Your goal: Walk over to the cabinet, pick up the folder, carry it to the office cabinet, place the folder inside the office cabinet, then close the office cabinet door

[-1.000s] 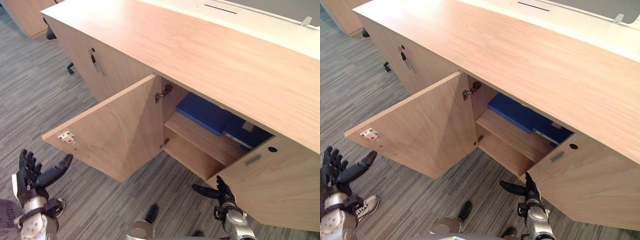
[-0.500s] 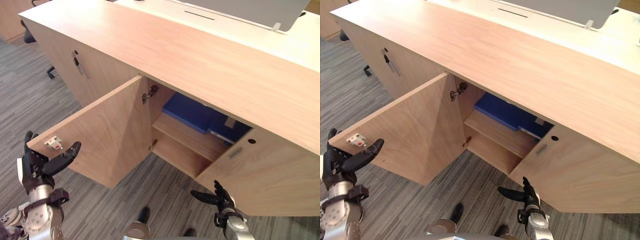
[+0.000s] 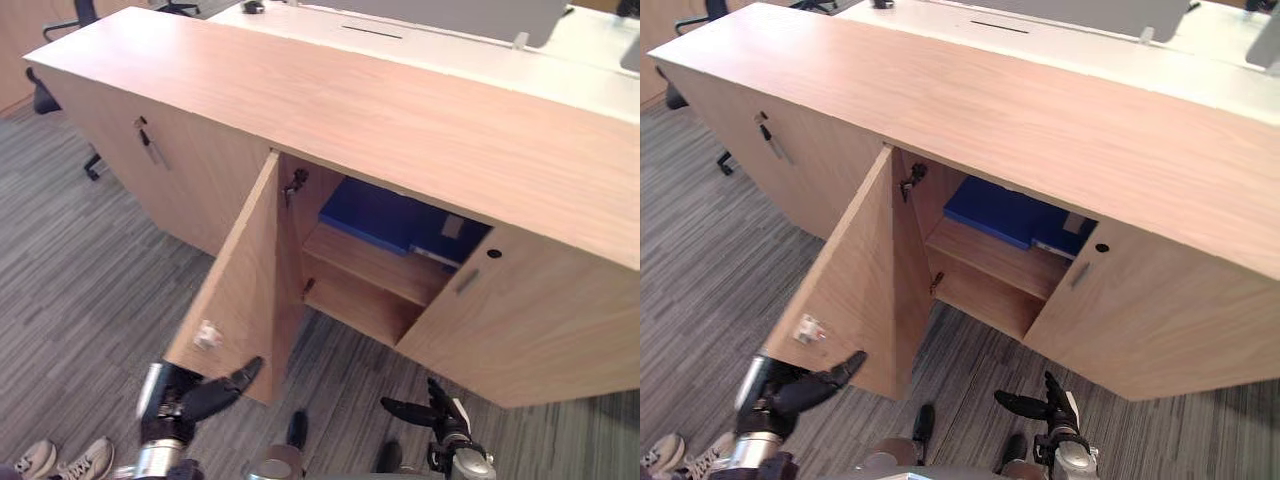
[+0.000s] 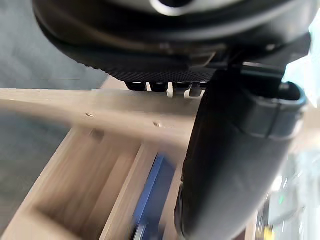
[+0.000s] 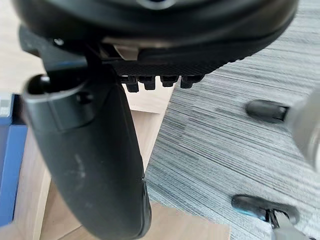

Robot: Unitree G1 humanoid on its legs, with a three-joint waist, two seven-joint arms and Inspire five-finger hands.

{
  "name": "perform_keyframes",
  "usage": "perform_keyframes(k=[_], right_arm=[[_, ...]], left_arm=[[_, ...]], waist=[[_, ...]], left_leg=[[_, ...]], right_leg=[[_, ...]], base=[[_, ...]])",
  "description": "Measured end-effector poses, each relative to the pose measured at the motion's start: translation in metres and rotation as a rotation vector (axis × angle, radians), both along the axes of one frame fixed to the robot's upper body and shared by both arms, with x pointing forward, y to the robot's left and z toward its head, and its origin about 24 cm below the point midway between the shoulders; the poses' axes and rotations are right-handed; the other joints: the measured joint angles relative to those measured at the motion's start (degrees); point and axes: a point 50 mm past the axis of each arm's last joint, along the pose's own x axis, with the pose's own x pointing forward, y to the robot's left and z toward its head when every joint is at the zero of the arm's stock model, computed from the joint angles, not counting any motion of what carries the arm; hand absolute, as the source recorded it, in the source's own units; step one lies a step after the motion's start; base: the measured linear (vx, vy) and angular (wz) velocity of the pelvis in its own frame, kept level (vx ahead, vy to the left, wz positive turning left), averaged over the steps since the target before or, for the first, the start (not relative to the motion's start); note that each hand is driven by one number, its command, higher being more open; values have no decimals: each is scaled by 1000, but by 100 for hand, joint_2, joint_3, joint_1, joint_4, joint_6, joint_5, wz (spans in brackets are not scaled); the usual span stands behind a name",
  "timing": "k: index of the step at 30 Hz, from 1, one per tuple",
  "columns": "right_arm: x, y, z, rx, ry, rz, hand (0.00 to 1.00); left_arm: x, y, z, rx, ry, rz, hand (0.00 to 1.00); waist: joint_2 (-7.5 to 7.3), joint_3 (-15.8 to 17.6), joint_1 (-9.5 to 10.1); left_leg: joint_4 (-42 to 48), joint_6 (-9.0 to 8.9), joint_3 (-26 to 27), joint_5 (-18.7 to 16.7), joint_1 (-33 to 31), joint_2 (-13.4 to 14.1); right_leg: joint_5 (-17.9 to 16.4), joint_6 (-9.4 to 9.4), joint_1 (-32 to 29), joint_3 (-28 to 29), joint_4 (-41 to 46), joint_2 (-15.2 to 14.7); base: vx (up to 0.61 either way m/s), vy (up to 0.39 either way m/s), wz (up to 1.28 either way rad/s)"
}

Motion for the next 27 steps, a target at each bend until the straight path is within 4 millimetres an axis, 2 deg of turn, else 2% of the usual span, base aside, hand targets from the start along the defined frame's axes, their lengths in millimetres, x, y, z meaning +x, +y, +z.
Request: perform_keyframes(k=[4, 7, 10, 12, 14, 17, 21, 25, 27], right_arm=[[11, -1, 4, -8, -30, 8, 100], [20, 1, 9, -15, -61, 32, 100], [27, 3, 15, -33, -95, 69, 100], [22, 2, 13, -34, -79, 63, 100], [16, 2, 10, -33, -61, 58, 100], [9, 2, 8, -29, -43, 55, 100], [14, -2, 11, -40, -64, 45, 100], [18, -1, 14, -36, -86, 42, 100], [18, -2, 14, -31, -82, 28, 100]], left_arm=[[18, -26, 1, -6, -42, -172, 100], [42, -31, 3, -35, -94, -211, 100], [73, -24, 12, 8, -165, -186, 100], [94, -16, 17, 97, -199, -135, 100], [113, -8, 20, 158, -216, -76, 100], [143, 7, 26, 300, -230, 55, 100], [154, 27, 25, 418, -185, 144, 100], [153, 28, 22, 423, -160, 139, 100], [145, 25, 12, 407, -124, 114, 100]], waist=[[7, 3, -276], [0, 8, -509], [-20, 17, -755], [-56, 39, -871], [-86, 55, -903], [-77, 51, -926], [-78, 51, -960], [-92, 48, -1036], [-92, 47, -1056]], left_leg=[[0, 27, 591, -19, -155, 2], [0, 85, 1054, -67, -168, 22], [2, 114, 1575, -159, -158, 43], [3, 108, 1772, -212, -96, 18], [4, 59, 1865, -252, 1, -5], [5, 19, 1868, -286, 84, 91], [5, -27, 1868, -320, 233, 179], [5, -18, 1870, -352, 320, 146], [4, -5, 1875, -370, 402, 136]], right_leg=[[16, 24, -512, 648, 59, 47], [28, 19, -768, 1109, 6, 122], [179, -79, -909, 1505, -220, 200], [477, -121, -905, 1625, -345, 192], [839, -146, -888, 1686, -361, 183], [976, -119, -746, 1666, -526, 296], [996, -123, -555, 1636, -645, 380], [994, -125, -447, 1632, -695, 344], [982, -129, -371, 1633, -702, 335]], base=[[-20, 42, -74], [3, 42, -101], [45, 33, -89], [101, -5, -54], [150, -34, -30], [127, -58, -10], [79, -49, -4], [8, -5, -1], [0, 0, 0]])
